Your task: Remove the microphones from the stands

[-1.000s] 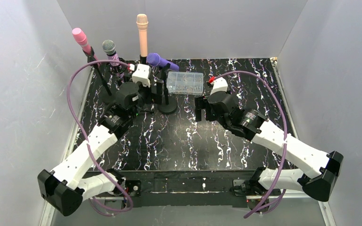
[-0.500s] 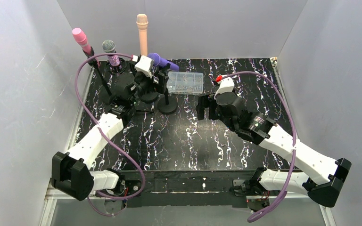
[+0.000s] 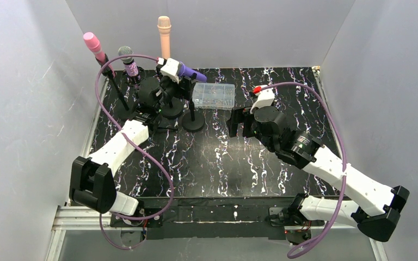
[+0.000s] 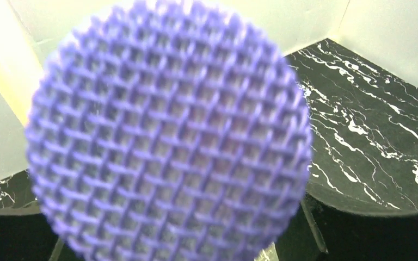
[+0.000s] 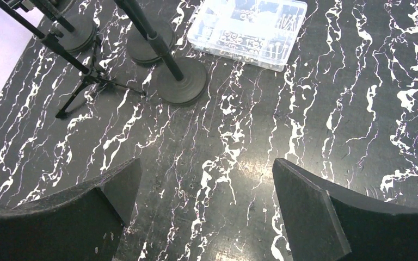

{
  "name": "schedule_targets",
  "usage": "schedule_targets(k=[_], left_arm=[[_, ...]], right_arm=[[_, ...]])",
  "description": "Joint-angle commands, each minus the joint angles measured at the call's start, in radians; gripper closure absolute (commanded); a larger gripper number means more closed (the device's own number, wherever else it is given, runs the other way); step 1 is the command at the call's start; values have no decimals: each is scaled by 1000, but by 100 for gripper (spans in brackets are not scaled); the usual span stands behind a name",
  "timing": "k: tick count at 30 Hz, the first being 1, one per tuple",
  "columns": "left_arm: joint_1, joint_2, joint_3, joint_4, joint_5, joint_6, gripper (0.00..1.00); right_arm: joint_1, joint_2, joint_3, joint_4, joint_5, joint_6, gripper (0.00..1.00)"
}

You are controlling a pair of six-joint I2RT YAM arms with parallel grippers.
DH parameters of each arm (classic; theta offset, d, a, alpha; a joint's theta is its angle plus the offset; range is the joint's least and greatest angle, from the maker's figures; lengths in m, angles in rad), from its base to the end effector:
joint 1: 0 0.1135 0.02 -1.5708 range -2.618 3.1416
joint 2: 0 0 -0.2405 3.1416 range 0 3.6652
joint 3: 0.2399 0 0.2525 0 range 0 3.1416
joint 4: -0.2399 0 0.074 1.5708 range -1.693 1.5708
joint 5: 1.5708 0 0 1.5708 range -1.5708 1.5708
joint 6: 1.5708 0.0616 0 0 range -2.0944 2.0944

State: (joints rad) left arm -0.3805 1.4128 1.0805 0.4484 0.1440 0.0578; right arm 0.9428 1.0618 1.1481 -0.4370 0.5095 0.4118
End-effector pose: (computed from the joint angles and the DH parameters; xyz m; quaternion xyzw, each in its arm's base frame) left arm 0.3381 -0.1447 0.3433 0.1966 0.6356 -0.1669 0.7276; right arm 0.1782 0.1943 0.3605 -0.0688 0.8033 0.1865 0.5615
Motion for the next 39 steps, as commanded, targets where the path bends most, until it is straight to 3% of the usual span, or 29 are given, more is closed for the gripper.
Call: schedule_targets(k=[1, 3, 8, 16, 23, 39], left_arm=[[7, -2, 52, 50, 15, 4, 27], [7, 0, 53, 51, 18, -3, 30], [7, 4, 46, 50, 28, 2, 51], [8, -5, 33, 49, 36, 14, 75], [8, -36, 30, 49, 116, -13, 98], [7, -150, 8, 50, 295, -113, 100]], right_arm=[[-1, -26, -7, 53, 5, -1, 0], [-1, -28, -7, 53, 4, -1, 0], [0, -26, -7, 53, 4, 1, 0], [-1, -21, 9, 55, 10, -5, 0], [-1, -10, 38, 48, 28, -27, 0], [-1, 26, 116, 30, 47, -109, 0]])
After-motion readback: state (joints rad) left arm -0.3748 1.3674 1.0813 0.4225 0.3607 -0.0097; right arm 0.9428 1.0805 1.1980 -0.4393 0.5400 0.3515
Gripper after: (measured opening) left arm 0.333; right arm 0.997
